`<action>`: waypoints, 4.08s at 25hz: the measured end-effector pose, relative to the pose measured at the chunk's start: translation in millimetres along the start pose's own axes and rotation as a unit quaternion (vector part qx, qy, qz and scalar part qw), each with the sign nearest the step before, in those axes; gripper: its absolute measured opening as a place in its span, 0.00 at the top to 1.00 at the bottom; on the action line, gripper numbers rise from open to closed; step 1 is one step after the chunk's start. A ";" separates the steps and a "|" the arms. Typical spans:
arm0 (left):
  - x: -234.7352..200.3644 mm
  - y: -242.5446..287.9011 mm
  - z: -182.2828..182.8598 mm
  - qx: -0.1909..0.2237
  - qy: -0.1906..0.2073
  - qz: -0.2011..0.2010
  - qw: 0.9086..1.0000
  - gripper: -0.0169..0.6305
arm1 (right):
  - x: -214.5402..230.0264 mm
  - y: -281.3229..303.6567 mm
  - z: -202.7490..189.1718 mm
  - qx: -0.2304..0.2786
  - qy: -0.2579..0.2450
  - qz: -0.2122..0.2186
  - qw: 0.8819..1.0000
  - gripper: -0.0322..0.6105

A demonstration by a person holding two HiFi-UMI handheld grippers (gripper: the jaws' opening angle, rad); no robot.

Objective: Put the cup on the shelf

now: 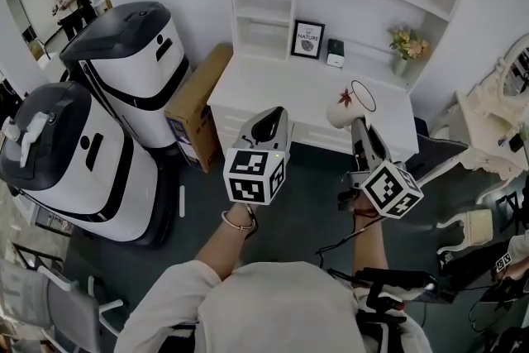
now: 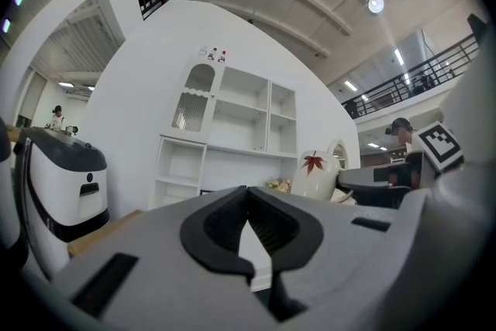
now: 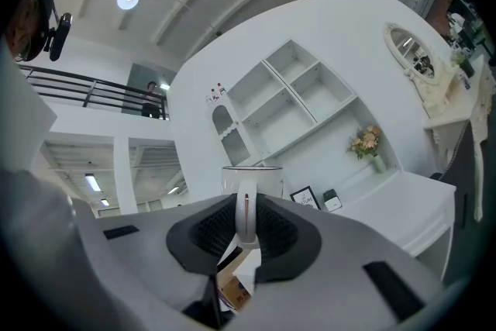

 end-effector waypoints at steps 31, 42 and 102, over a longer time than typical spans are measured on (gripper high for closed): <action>-18.7 114.6 10.8 0.004 -0.001 -0.013 1.000 0.96 | 73.1 62.4 29.3 -0.009 -0.008 -0.029 1.000 0.84; -52.6 194.9 34.6 0.005 -0.002 -0.034 0.999 0.96 | 100.6 130.4 57.7 0.000 -0.021 -0.046 0.999 0.84; -141.5 497.2 108.6 -0.032 -0.005 -0.049 0.998 0.96 | 256.9 389.1 165.2 -0.032 -0.062 -0.066 0.995 0.84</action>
Point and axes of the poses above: the fingertips, and each gripper's own axes: y forward along the fingers, x to its right, z out of its top, the point moved 10 cm from there along -y, backward along the fingers, and after that the axes turned 14 degrees about -x, right-handed, at the moved point
